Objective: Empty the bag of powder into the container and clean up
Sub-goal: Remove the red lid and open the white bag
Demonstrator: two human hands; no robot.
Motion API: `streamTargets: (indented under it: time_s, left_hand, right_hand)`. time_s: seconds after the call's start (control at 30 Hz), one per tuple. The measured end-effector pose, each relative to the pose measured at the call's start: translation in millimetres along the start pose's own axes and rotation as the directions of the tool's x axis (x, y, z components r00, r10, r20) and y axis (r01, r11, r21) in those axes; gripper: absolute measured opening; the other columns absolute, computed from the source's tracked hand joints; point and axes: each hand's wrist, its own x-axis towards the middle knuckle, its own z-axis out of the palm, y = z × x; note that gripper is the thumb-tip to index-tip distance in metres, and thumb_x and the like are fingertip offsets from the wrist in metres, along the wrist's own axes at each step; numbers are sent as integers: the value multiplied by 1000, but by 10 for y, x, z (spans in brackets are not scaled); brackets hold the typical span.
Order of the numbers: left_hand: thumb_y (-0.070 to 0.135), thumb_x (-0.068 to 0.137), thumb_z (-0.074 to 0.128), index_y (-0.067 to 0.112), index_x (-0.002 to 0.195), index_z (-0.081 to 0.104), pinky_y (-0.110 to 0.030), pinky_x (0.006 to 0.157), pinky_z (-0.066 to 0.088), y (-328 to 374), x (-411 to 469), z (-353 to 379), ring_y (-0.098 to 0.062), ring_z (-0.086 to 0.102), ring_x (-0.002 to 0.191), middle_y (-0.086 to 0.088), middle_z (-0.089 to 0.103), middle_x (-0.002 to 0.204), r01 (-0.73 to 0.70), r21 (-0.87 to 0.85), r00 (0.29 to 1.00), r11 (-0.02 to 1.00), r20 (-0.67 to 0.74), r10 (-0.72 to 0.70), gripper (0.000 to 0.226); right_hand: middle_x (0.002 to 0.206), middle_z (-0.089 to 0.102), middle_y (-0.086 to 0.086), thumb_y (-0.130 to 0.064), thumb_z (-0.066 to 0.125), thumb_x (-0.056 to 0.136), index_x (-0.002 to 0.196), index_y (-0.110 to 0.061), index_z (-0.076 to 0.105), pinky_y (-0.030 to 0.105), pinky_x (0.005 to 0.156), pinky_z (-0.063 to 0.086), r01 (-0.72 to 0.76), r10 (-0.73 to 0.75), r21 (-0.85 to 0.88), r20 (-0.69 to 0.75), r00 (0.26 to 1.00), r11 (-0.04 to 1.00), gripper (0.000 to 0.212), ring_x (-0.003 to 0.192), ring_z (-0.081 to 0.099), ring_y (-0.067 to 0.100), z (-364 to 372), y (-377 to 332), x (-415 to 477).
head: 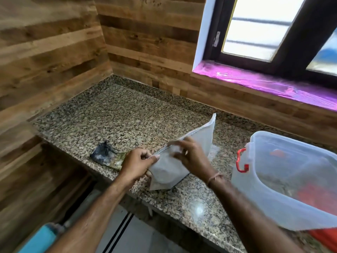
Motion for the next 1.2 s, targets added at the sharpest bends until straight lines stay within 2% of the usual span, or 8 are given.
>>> streamTargets:
  time_s: [0.13,0.33,0.47,0.57,0.7,0.83,1.0,1.2]
  left_hand:
    - [45,90,70,4,92,69,-23,50,54,83,-189,14,-12,67,54,-6,69,72,183,-439,983,880,97,-157,41]
    - [51,88,67,2,113,65,-23,58,60,-33,-244,-106,-17,71,66,-10,73,79,258,-615,964,745,108,-245,55]
    - [25,96,64,-2,117,62,-23,62,63,-69,-273,-201,-19,75,74,-24,74,99,304,-736,952,605,209,-224,35]
    - [-7,88,63,-3,118,61,-28,75,64,-160,-341,-189,-22,75,88,-25,73,114,347,-783,938,516,284,-200,30]
    - [6,72,79,3,106,68,-32,75,62,-276,-391,-37,-20,74,88,-13,78,99,213,-653,976,727,181,-122,36]
    - [17,79,80,5,97,73,-29,65,57,-318,-333,-77,-16,69,68,-7,77,82,58,-518,997,854,-14,-76,23]
    - [21,83,79,6,93,74,-18,56,49,-146,-226,-235,-7,61,61,1,74,73,-46,-446,998,894,-52,25,17]
    - [37,89,72,12,109,64,-26,68,54,-132,-205,-109,-12,68,86,-4,75,103,-21,-502,986,864,-153,-65,34]
  right_hand:
    - [86,57,-8,-38,75,84,133,-24,64,31,63,53,114,-118,38,136,984,993,53,74,57,15,296,-94,-157]
    - [81,59,-11,-41,83,79,104,-29,69,40,60,55,181,-191,126,72,979,975,32,69,57,12,424,-141,-112]
    - [62,53,-14,-34,84,81,92,-20,72,22,53,41,78,-101,293,62,993,953,21,56,47,2,441,-168,-88]
    - [68,59,-3,-24,80,86,90,-12,70,28,60,46,-85,-2,513,167,986,854,17,63,52,11,452,-167,-80]
    - [74,65,5,-19,75,91,88,-2,66,36,68,52,-225,74,615,261,962,756,19,68,59,17,467,-166,-34]
    - [78,62,7,-16,75,91,100,-5,71,31,70,53,-241,59,599,307,950,763,15,72,58,16,419,-164,-42]
    - [75,62,2,-19,81,85,96,-9,74,21,65,50,-178,-5,577,301,954,797,16,68,57,11,440,-223,-58]
    - [71,64,4,-29,73,93,84,-2,68,25,59,49,-255,126,674,235,964,693,29,64,57,13,497,-222,-40]
